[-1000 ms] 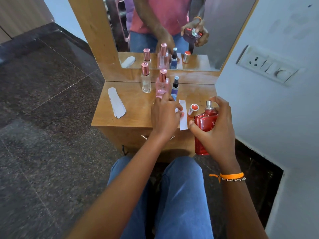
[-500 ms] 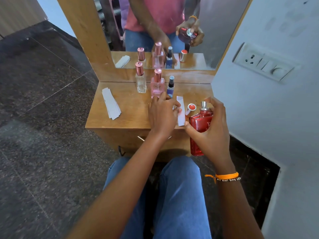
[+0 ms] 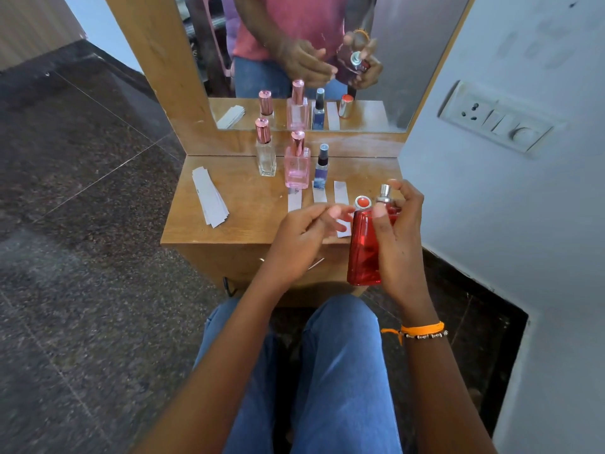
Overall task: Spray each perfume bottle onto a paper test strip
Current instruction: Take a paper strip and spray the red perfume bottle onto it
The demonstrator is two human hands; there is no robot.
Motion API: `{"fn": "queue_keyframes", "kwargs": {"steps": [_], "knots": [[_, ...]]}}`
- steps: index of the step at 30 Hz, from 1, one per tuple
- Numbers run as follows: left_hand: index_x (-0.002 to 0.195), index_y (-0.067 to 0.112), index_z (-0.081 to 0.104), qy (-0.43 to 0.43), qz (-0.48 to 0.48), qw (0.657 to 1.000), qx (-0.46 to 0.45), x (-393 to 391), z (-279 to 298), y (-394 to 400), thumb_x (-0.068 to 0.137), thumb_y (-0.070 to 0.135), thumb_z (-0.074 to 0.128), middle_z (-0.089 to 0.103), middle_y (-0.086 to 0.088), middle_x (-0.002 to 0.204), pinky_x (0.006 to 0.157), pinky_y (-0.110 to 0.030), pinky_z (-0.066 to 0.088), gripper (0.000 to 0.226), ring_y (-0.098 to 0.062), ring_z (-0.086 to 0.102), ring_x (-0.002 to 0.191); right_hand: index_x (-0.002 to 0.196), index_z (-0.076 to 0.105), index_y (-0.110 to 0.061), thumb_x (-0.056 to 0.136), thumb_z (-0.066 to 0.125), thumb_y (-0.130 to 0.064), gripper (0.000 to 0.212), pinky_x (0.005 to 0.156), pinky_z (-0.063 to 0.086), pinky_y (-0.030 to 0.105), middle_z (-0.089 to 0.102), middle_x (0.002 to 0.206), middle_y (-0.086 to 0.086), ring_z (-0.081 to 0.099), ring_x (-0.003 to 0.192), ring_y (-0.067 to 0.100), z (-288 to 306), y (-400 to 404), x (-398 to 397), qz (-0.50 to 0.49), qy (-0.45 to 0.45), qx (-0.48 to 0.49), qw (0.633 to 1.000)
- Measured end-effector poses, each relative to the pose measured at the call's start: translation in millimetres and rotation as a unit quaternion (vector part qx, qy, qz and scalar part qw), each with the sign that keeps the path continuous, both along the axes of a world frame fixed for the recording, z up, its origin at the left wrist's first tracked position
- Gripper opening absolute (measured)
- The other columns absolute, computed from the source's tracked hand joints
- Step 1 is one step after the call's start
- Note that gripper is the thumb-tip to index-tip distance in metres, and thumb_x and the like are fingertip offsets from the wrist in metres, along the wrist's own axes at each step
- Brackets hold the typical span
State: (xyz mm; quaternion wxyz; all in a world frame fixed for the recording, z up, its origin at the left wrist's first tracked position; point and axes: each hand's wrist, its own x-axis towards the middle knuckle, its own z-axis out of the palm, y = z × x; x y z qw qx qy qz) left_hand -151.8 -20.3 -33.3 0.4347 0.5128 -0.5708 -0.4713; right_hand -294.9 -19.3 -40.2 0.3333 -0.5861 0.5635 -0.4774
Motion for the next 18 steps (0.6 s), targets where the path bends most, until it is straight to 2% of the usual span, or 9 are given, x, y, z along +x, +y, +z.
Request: {"fn": "queue_keyframes", "kwargs": {"steps": [3, 6, 8, 10, 11, 13, 14, 16, 18], "knots": [[0.111, 0.024, 0.066, 0.007, -0.047, 0.998, 0.042, -0.9, -0.4, 9.8, 0.08, 0.034, 0.067, 0.072, 0.002, 0.102, 0.089, -0.033, 0.053, 0.033, -0.013, 0.067, 0.098, 0.119, 0.034, -0.057, 0.083, 0.026, -0.079, 0.043, 0.102, 0.045, 0.049, 0.044, 0.13, -0.003, 0.051, 0.12, 0.014, 2.6, -0.2, 7.7, 0.009, -0.036, -0.003, 0.999], [0.107, 0.023, 0.068, -0.01, 0.009, 0.999, 0.032, -6.0, -0.1, 13.8, 0.073, 0.028, 0.075, 0.073, 0.002, 0.096, 0.086, -0.04, 0.056, 0.035, -0.012, 0.068, 0.093, 0.122, 0.037, -0.049, 0.079, 0.021, -0.083, 0.057, 0.103, 0.045, 0.04, 0.042, 0.127, -0.002, 0.048, 0.12, 0.009, 1.6, -0.1, 14.7, 0.045, -0.05, -0.011, 0.998], [0.107, 0.021, 0.068, -0.006, 0.042, 0.999, 0.027, -5.4, 0.3, 14.8, 0.075, 0.021, 0.076, 0.074, 0.002, 0.096, 0.087, -0.041, 0.055, 0.032, -0.012, 0.068, 0.092, 0.119, 0.039, -0.054, 0.081, 0.024, -0.081, 0.049, 0.102, 0.046, 0.042, 0.046, 0.129, 0.005, 0.051, 0.121, 0.018, 1.1, -3.3, 14.3, 0.051, -0.081, -0.005, 0.995], [0.109, 0.022, 0.067, -0.023, 0.054, 0.998, 0.031, -2.3, 1.5, 16.4, 0.076, 0.018, 0.075, 0.073, 0.002, 0.099, 0.089, -0.04, 0.054, 0.034, -0.014, 0.067, 0.096, 0.123, 0.042, -0.047, 0.091, 0.033, -0.067, 0.038, 0.096, 0.047, 0.027, 0.052, 0.127, 0.008, 0.055, 0.113, 0.015, 1.5, -10.2, 7.9, -0.005, -0.085, -0.002, 0.996], [0.11, 0.022, 0.067, -0.036, 0.063, 0.997, 0.034, 0.2, 1.4, 17.1, 0.076, 0.018, 0.075, 0.072, 0.002, 0.1, 0.089, -0.04, 0.054, 0.035, -0.015, 0.066, 0.097, 0.126, 0.044, -0.038, 0.098, 0.039, -0.047, 0.03, 0.089, 0.045, 0.019, 0.055, 0.123, 0.007, 0.055, 0.106, 0.009, 0.8, -14.6, 3.3, -0.043, -0.064, -0.004, 0.997], [0.106, 0.024, 0.067, -0.034, 0.085, 0.995, 0.042, 4.9, 0.7, 19.5, 0.077, 0.015, 0.075, 0.072, 0.004, 0.095, 0.086, -0.039, 0.055, 0.031, -0.014, 0.066, 0.093, 0.127, 0.049, -0.022, 0.092, 0.042, -0.004, 0.04, 0.088, 0.046, 0.021, 0.058, 0.117, 0.002, 0.054, 0.101, 0.007, -1.7, -22.7, -2.7, -0.078, -0.015, 0.011, 0.997], [0.102, 0.028, 0.067, -0.027, 0.092, 0.994, 0.044, 7.1, 0.2, 20.8, 0.077, 0.014, 0.074, 0.071, 0.006, 0.093, 0.085, -0.039, 0.056, 0.03, -0.013, 0.067, 0.091, 0.126, 0.052, -0.019, 0.085, 0.04, 0.005, 0.05, 0.092, 0.045, 0.025, 0.058, 0.118, 0.002, 0.054, 0.105, 0.01, -4.6, -26.4, -4.0, -0.061, 0.009, 0.021, 0.998], [0.093, 0.037, 0.065, -0.021, 0.102, 0.994, 0.042, 11.2, -0.6, 22.4, 0.077, 0.013, 0.074, 0.072, 0.007, 0.091, 0.083, -0.041, 0.057, 0.03, -0.014, 0.068, 0.089, 0.126, 0.056, -0.019, 0.079, 0.044, 0.004, 0.054, 0.094, 0.044, 0.025, 0.058, 0.125, 0.001, 0.053, 0.114, 0.015, -11.4, -30.9, -2.7, -0.002, 0.054, 0.026, 0.998], [0.094, 0.036, 0.065, -0.021, 0.106, 0.993, 0.043, 14.1, -1.4, 23.3, 0.077, 0.013, 0.074, 0.072, 0.004, 0.093, 0.082, -0.041, 0.057, 0.03, -0.014, 0.068, 0.089, 0.123, 0.059, -0.018, 0.078, 0.052, 0.007, 0.052, 0.085, 0.045, 0.016, 0.059, 0.123, 0.001, 0.055, 0.108, 0.015, -17.0, -35.3, 0.3, 0.037, 0.094, 0.015, 0.995]]}}
